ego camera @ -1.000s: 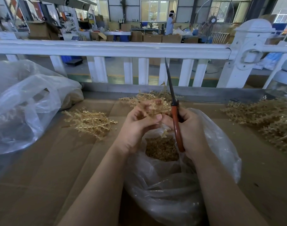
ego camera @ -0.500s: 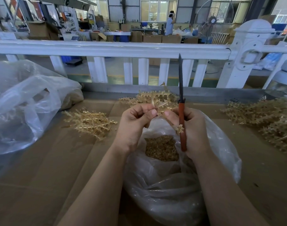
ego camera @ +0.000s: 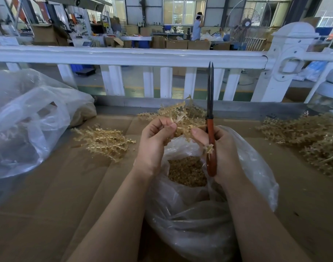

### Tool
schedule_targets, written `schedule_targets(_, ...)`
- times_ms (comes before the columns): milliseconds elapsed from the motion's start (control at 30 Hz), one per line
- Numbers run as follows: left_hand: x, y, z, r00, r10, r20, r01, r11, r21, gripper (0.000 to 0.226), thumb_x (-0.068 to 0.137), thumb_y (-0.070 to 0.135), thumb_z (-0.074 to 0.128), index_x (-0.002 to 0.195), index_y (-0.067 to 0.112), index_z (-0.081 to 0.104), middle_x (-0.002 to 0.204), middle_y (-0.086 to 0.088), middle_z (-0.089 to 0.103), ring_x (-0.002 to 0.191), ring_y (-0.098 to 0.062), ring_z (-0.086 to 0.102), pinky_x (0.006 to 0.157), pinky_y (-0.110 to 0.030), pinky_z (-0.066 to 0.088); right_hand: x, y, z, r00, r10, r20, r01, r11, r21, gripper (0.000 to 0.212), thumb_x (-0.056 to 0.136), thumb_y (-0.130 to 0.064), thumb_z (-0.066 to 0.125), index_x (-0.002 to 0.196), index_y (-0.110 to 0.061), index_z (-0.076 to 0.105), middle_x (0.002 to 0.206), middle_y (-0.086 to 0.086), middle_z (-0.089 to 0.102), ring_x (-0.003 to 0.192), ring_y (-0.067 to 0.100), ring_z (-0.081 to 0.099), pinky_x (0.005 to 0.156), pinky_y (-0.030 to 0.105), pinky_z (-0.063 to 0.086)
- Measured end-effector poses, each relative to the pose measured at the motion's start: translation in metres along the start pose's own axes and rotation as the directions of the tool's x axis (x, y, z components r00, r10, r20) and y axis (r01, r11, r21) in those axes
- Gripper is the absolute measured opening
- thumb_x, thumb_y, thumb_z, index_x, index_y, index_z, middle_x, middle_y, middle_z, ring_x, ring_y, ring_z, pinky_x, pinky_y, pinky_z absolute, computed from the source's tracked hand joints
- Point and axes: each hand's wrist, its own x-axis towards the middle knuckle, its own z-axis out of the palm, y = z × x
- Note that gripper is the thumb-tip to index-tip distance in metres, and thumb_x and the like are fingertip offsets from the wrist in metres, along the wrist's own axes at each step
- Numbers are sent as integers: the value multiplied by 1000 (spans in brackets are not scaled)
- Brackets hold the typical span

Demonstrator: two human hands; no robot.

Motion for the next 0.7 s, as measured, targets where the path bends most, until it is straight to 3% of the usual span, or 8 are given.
schedule_targets(133,-1,-1,-2,996,-52,79,55,998,-39,25,80,7,69,86,-11,53,81,-17,54,78,-29,51,79,-36,44,3,3,3,999,-36,-11,35,995,-88,17,83,-13,82,79,-29,78,77,-1,75,73,16,73,71,33,61)
schedule_targets(200,-1,0,-5,992,-70,102,72,997,-11,18,80,9,71,84,-4,60,78,-14,59,78,-27,55,78,-36,45,2,2,3,999,-43,18,44,996,-72,15,80,-18,84,79,-32,78,80,0,76,77,18,73,79,38,61)
schedule_targets(300,-1,2,-8,989,-62,136,67,997,-32,11,82,7,72,84,9,62,74,4,66,74,-12,63,75,-24,50,0,-3,0,997,-17,81,11,997,78,18,75,-38,82,84,-23,78,79,1,73,72,14,70,71,29,58)
schedule_targets(367,0,2,-8,991,-48,125,55,997,-55,19,80,3,71,90,-3,57,80,-2,69,80,-15,68,78,-26,53,-1,-6,-4,996,-32,86,19,990,140,31,79,-34,75,90,-5,71,63,-5,66,56,3,61,60,16,51)
schedule_targets(433,0,2,-7,991,-28,129,33,999,-39,14,78,2,73,85,6,62,83,-3,69,84,-17,68,82,-30,53,-1,-8,-8,997,-35,66,27,992,120,25,82,-26,70,88,-2,66,52,-10,59,47,-2,56,58,12,46)
schedule_targets(500,-1,4,-5,992,-20,123,24,999,-34,23,74,3,74,75,23,64,74,6,67,84,-15,69,84,-29,54,-1,-8,-9,999,-15,51,10,995,98,12,89,-16,69,88,-4,66,53,-9,61,46,-2,56,55,11,46)
schedule_targets(567,-1,5,-5,993,-20,115,26,998,-51,24,74,4,74,73,25,63,72,9,65,84,-15,70,85,-28,54,0,-8,-8,999,22,27,-24,996,88,9,91,-11,70,90,-3,68,60,-6,65,53,2,62,54,15,49)
schedule_targets(700,0,7,-5,989,-25,146,39,995,-97,20,75,7,73,77,24,62,85,-1,73,86,-18,69,85,-29,53,1,-8,-4,999,44,4,-44,999,24,37,75,-32,78,95,-2,73,78,17,71,69,24,71,67,33,60)
